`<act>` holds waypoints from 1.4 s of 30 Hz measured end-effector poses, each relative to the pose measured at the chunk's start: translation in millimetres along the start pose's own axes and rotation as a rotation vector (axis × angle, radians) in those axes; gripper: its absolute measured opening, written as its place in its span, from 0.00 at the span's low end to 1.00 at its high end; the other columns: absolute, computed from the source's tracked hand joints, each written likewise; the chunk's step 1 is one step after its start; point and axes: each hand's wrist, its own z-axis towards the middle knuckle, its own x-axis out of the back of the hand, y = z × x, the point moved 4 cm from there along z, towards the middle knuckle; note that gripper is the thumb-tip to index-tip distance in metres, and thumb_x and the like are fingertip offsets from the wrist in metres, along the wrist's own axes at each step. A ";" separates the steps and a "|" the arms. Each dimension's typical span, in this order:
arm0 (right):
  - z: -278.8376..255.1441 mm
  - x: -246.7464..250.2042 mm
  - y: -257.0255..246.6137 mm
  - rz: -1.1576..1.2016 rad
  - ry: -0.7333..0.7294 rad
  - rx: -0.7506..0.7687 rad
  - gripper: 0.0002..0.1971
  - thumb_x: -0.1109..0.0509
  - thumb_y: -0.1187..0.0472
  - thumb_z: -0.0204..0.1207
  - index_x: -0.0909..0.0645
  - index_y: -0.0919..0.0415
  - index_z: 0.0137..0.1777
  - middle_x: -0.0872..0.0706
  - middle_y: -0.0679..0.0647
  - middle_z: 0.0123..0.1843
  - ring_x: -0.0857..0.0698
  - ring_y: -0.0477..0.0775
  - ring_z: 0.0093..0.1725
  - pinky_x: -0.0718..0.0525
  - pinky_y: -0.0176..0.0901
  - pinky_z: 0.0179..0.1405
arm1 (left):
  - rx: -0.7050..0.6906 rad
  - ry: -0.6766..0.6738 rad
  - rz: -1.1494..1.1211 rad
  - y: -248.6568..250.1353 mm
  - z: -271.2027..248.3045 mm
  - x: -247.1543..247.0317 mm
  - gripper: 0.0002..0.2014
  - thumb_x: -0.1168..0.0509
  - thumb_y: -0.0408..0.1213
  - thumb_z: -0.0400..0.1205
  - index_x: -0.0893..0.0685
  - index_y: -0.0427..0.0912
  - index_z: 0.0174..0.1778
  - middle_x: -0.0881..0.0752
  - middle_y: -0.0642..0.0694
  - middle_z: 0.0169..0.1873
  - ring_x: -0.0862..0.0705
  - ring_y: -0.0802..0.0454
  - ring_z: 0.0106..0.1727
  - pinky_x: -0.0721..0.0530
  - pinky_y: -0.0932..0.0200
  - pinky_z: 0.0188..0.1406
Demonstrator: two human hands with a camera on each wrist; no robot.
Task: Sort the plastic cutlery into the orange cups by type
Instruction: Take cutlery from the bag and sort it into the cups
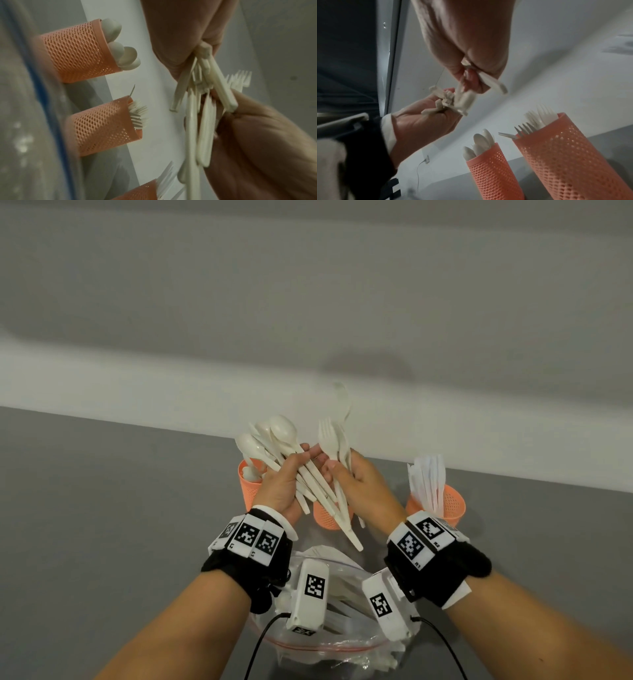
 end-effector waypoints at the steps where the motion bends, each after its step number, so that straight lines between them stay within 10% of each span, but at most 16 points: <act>1: 3.0 4.2 -1.4 0.016 0.031 -0.004 0.07 0.43 0.61 0.83 0.23 0.58 0.48 0.16 0.51 0.39 0.16 0.49 0.42 0.17 0.38 0.47 | -0.001 -0.004 -0.026 1.3 0.9 1.0 0.11 0.40 0.29 0.82 0.16 0.39 0.35 0.09 0.45 0.35 0.10 0.50 0.42 0.14 0.48 0.52; 6: 32.0 39.3 -8.4 0.100 0.181 0.033 0.07 0.46 0.64 0.84 0.27 0.60 0.56 0.21 0.50 0.43 0.21 0.42 0.39 0.22 0.20 0.37 | -0.011 0.090 -0.078 16.0 3.0 17.5 0.03 0.39 0.29 0.81 0.21 0.38 0.47 0.09 0.48 0.33 0.09 0.56 0.36 0.12 0.60 0.32; 13: 57.6 24.4 32.1 0.199 0.225 -0.056 0.10 0.43 0.65 0.83 0.24 0.63 0.60 0.17 0.46 0.47 0.18 0.46 0.56 0.25 0.38 0.64 | 0.008 -0.041 -0.195 26.2 -7.8 20.8 0.13 0.48 0.23 0.78 0.24 0.42 0.35 0.12 0.48 0.27 0.10 0.53 0.34 0.11 0.56 0.40; 19: 65.2 12.2 64.8 0.077 0.109 -0.225 0.24 0.34 0.70 0.75 0.32 0.59 0.71 0.22 0.57 0.63 0.21 0.56 0.62 0.20 0.38 0.55 | 0.030 -0.121 -0.259 32.6 -12.5 26.5 0.14 0.44 0.22 0.69 0.19 0.42 0.26 0.12 0.46 0.30 0.10 0.50 0.38 0.10 0.51 0.43; 24: 57.7 19.6 22.4 -0.250 0.292 0.119 0.26 0.30 0.72 0.70 0.30 0.60 0.68 0.29 0.53 0.60 0.27 0.47 0.60 0.28 0.34 0.60 | 0.009 -0.113 -0.304 35.0 -5.2 29.1 0.16 0.45 0.22 0.69 0.18 0.41 0.22 0.12 0.45 0.30 0.10 0.48 0.39 0.10 0.51 0.44; 26: 49.1 12.2 -0.7 -0.199 0.152 0.186 0.18 0.28 0.66 0.72 0.26 0.56 0.61 0.24 0.52 0.54 0.23 0.46 0.51 0.26 0.31 0.51 | -0.023 -0.089 -0.313 35.7 -1.8 28.8 0.19 0.47 0.21 0.72 0.18 0.41 0.21 0.11 0.45 0.30 0.09 0.48 0.39 0.12 0.49 0.49; 30: 25.7 -20.8 -4.8 -0.096 -0.567 -0.133 0.25 0.28 0.60 0.74 0.32 0.51 0.69 0.18 0.58 0.47 0.16 0.54 0.43 0.18 0.49 0.51 | -0.064 -0.102 -0.332 40.1 1.9 23.0 0.10 0.39 0.22 0.61 0.19 0.42 0.23 0.11 0.46 0.30 0.09 0.50 0.40 0.12 0.51 0.50; 35: 24.1 -17.8 11.0 -0.161 -0.658 -0.128 0.28 0.40 0.75 0.79 0.40 0.56 0.76 0.15 0.58 0.37 0.13 0.46 0.29 0.14 0.45 0.40 | -0.061 -0.118 -0.328 45.1 12.9 34.1 0.11 0.26 0.27 0.54 0.19 0.44 0.25 0.09 0.47 0.40 0.10 0.49 0.49 0.20 0.48 0.58; 39: 38.3 12.5 32.6 -0.454 -0.558 -0.263 0.19 0.43 0.77 0.77 0.24 0.57 0.61 0.17 0.56 0.34 0.16 0.46 0.26 0.16 0.42 0.35 | -0.005 0.012 -0.249 49.3 17.1 45.9 0.11 0.42 0.28 0.78 0.19 0.40 0.33 0.11 0.46 0.37 0.11 0.52 0.44 0.18 0.50 0.59; 42: 55.3 33.7 40.9 -0.449 -0.258 -0.325 0.13 0.39 0.77 0.73 0.27 0.57 0.41 0.16 0.58 0.39 0.15 0.58 0.38 0.16 0.54 0.50 | 0.008 0.020 -0.188 49.8 16.9 47.5 0.14 0.42 0.31 0.81 0.17 0.38 0.31 0.15 0.48 0.26 0.14 0.55 0.32 0.15 0.57 0.54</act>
